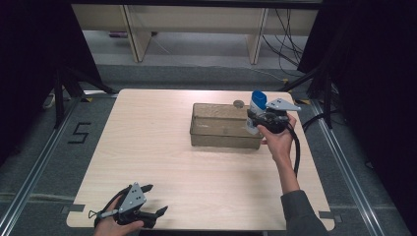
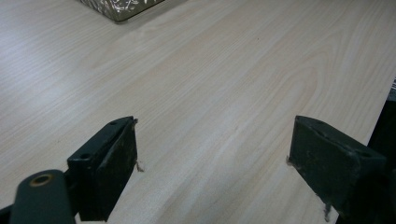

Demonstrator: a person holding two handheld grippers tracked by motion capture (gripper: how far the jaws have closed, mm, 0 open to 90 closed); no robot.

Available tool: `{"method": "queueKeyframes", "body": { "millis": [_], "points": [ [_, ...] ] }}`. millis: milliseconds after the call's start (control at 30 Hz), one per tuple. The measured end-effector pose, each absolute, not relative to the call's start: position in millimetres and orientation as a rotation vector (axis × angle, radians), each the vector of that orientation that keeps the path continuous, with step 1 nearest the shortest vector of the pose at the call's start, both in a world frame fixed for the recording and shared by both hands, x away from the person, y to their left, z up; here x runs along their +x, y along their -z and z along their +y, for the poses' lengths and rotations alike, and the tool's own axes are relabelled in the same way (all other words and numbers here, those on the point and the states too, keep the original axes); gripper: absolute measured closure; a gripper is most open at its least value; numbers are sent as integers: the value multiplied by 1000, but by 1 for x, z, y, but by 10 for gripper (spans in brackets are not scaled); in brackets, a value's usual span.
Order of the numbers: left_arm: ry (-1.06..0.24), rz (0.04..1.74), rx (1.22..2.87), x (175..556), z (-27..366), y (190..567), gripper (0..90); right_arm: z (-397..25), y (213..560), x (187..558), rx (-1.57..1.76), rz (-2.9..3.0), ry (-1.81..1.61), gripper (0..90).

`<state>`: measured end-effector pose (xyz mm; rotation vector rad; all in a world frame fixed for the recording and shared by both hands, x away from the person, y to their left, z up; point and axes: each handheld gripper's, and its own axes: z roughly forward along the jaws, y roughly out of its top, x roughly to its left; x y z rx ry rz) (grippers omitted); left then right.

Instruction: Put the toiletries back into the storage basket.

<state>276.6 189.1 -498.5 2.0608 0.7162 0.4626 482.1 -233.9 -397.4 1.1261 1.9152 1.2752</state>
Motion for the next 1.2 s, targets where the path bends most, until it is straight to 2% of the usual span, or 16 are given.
{"method": "queueKeyframes", "body": {
  "millis": [1200],
  "points": [
    [-455, 724, 2050, 277, 189, 499, 147, -234, 444, 497, 1181, 1947, -1195, 549]
  ]
}}
